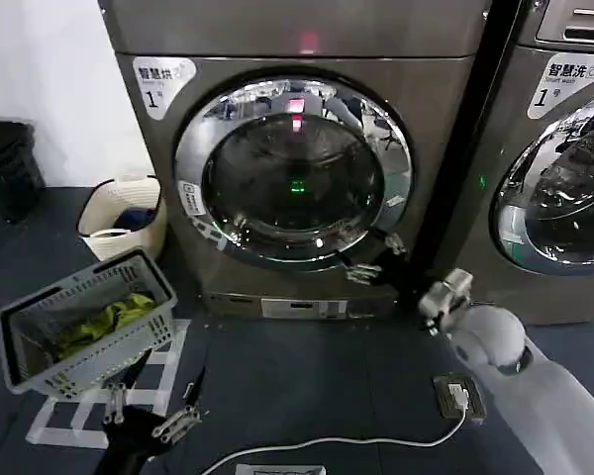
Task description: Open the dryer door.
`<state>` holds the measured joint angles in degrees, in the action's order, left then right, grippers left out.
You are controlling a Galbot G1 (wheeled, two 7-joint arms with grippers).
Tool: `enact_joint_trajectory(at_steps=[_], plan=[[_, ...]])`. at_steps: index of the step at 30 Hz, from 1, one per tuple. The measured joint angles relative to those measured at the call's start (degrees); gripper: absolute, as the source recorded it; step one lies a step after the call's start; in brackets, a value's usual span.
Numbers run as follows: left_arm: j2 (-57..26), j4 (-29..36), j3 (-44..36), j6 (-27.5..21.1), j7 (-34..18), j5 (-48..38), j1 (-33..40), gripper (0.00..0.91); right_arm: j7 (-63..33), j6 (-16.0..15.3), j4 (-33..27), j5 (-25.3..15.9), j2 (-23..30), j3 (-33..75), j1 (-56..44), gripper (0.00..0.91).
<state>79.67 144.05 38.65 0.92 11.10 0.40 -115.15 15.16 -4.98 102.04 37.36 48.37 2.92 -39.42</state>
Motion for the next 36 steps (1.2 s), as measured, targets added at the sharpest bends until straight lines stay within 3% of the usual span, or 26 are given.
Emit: enact_joint_trajectory(at_steps=[18,36], plan=[[0.56,0.49,0.27,-0.04,0.0,0.43,-0.25,0.907,0.14,-0.42,-6.44,0.57,5.28,-13.04,12.98,0.907],[0.75,0.8,0.34,-0.19,0.03,0.52,-0.08,0.907,-1.24,-0.82,-14.72,-0.93,14.37,-20.85,22.01,0.907]])
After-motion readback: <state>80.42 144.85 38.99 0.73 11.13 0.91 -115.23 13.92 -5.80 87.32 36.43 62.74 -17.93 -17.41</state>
